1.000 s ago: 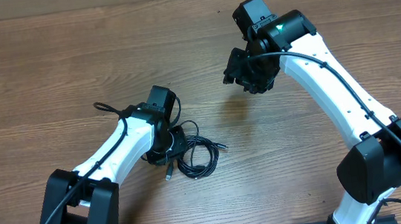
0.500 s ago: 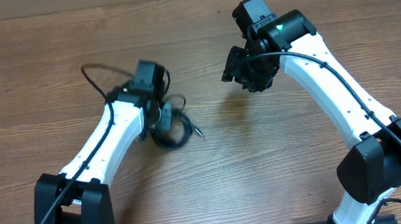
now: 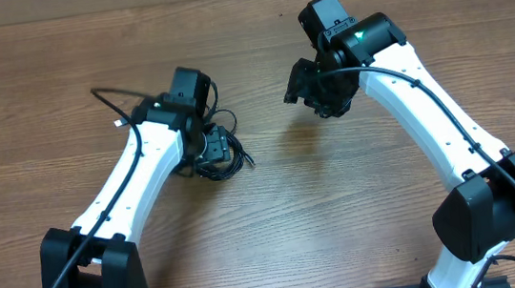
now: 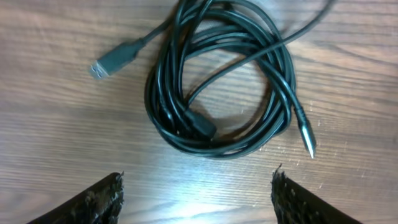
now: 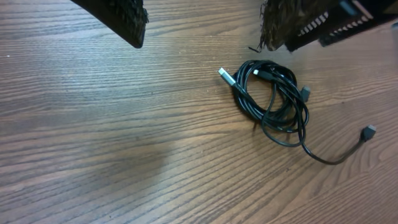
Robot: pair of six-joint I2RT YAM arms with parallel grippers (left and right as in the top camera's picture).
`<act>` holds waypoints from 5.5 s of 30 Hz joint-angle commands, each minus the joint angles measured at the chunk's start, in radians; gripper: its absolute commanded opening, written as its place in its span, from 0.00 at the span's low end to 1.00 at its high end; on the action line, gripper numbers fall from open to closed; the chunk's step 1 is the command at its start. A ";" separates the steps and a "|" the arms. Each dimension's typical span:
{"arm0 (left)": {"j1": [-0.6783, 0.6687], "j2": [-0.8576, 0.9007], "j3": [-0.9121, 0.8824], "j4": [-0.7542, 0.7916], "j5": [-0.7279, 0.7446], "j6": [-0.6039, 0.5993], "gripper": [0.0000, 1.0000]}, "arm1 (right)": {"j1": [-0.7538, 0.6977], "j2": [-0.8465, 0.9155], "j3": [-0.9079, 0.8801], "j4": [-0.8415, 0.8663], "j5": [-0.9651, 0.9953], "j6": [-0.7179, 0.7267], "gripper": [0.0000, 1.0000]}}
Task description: Untangle cables
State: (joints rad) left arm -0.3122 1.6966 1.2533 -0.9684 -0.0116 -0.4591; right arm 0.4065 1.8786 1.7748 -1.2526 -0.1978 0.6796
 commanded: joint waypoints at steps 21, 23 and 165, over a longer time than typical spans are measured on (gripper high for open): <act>0.005 0.142 -0.236 0.334 -0.142 -0.548 0.06 | 0.000 -0.022 0.018 -0.010 0.025 -0.056 0.61; 0.006 0.151 -0.236 0.344 -0.174 -0.497 0.04 | 0.000 -0.022 0.018 -0.016 0.025 -0.061 0.63; 0.205 -0.126 -0.076 0.289 0.353 0.243 0.04 | 0.260 -0.019 -0.153 0.605 0.123 -0.576 0.32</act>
State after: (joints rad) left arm -0.1032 1.5658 1.1660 -0.6842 0.3153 -0.2321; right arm 0.6636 1.8458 1.6203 -0.6533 -0.0963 0.1009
